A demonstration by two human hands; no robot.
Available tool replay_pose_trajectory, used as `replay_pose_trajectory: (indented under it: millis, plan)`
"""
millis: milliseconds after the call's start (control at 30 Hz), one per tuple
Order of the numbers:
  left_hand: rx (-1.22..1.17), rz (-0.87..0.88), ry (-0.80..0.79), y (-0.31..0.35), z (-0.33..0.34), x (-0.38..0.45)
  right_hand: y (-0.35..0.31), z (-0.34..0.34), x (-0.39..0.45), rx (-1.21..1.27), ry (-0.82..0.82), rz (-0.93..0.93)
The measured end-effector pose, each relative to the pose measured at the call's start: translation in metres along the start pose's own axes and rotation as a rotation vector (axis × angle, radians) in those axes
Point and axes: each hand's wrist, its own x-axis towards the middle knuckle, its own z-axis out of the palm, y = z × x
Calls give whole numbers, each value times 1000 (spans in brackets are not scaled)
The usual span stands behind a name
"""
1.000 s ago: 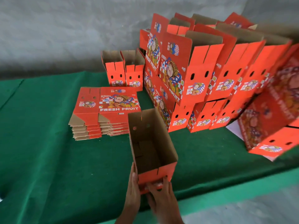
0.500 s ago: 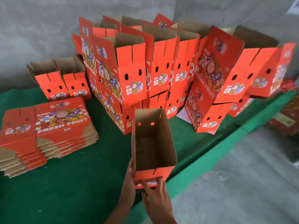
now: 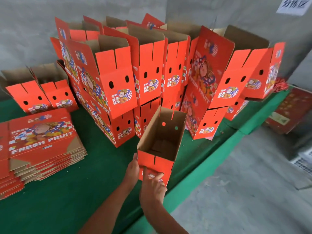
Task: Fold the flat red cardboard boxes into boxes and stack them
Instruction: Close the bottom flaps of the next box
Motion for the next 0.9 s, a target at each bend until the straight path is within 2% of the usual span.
replay_pose_trajectory:
  millis: [133,200,333,633,733,900]
  plan:
    - [114,64,-102,8,18,16,17,-14,38,-59,87,86]
    - [128,89,-157,11,25,24,28,-22,55,-75,67,145]
    - [152,118,-202,31,40,37,52,-37,95,-72,126,193]
    - [138,128,-199,38,51,46,70,-51,128,-54,141,123]
    - [136,135,-183,31,50,47,73,-54,113,3,114,87]
    - [139,15,-142,11,25,47,67,-53,74,142,101,-20]
